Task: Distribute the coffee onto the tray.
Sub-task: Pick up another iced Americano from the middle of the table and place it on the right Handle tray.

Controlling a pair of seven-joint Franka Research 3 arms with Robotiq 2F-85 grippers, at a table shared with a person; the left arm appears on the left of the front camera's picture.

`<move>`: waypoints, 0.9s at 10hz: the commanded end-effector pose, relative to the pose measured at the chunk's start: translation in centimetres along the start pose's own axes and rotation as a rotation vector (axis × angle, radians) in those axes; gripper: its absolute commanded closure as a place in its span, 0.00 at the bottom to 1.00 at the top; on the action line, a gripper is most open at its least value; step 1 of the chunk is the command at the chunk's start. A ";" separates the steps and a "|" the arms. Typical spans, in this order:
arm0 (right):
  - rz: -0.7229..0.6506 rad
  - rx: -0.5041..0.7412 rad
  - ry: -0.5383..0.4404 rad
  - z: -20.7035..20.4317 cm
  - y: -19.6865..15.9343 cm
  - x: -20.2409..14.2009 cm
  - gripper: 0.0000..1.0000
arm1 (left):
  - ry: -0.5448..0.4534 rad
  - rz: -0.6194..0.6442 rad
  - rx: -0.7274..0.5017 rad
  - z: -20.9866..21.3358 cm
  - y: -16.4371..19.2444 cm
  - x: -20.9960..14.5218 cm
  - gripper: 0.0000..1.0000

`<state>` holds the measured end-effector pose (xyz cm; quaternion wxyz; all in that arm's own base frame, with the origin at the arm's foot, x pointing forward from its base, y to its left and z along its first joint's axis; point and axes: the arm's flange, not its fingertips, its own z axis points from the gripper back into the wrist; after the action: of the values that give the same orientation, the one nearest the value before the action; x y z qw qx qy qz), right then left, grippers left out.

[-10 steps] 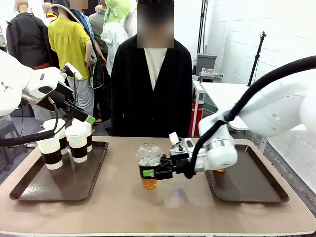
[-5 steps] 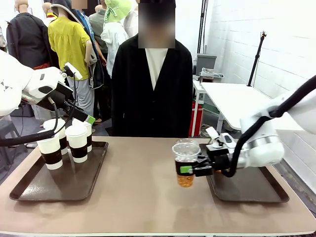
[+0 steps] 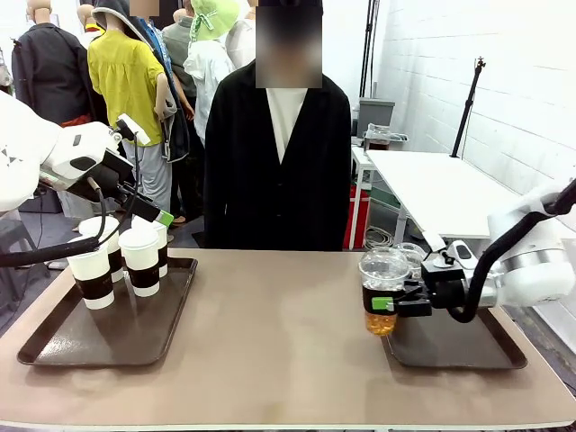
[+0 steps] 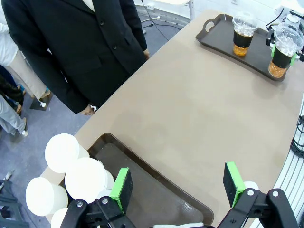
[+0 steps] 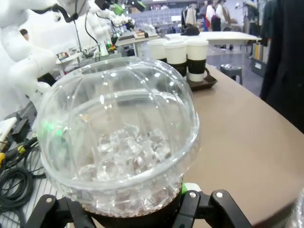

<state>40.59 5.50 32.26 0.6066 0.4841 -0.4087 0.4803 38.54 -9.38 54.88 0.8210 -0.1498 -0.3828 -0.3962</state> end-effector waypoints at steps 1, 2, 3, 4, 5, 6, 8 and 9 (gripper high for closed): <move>0.004 -0.011 -0.020 2.0 0.3 -0.4 0.36 | 0.007 -0.002 -0.004 0.1 0.1 -0.1 0.00; 0.007 -0.025 -0.027 3.1 0.3 -0.9 0.36 | 0.007 -0.002 -0.004 0.1 0.1 -0.1 0.00; 0.019 -0.046 -0.038 4.2 0.4 -1.3 0.36 | 0.007 -0.002 -0.004 0.1 0.1 -0.1 0.00; 0.036 -0.058 -0.045 5.2 0.5 -2.0 0.36 | 0.007 -0.002 -0.004 0.1 0.1 -0.1 0.00; 0.044 -0.066 -0.061 5.8 0.3 -2.9 0.36 | 0.007 -0.002 -0.004 0.1 0.1 -0.1 0.00; 0.051 -0.074 -0.072 6.2 0.1 -3.9 0.36 | 0.007 -0.002 -0.004 0.1 0.1 -0.1 0.00; 0.056 -0.091 -0.089 6.9 -0.6 -5.7 0.36 | 0.007 -0.002 -0.004 0.1 0.1 -0.1 0.00; 0.070 -0.111 -0.101 7.0 -0.9 -6.6 0.36 | 0.007 -0.002 -0.004 0.1 0.1 -0.1 0.00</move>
<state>39.40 -2.31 27.38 0.6117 0.4551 -0.4602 0.4549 38.54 -9.38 54.88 0.8210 -0.1498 -0.3828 -0.3962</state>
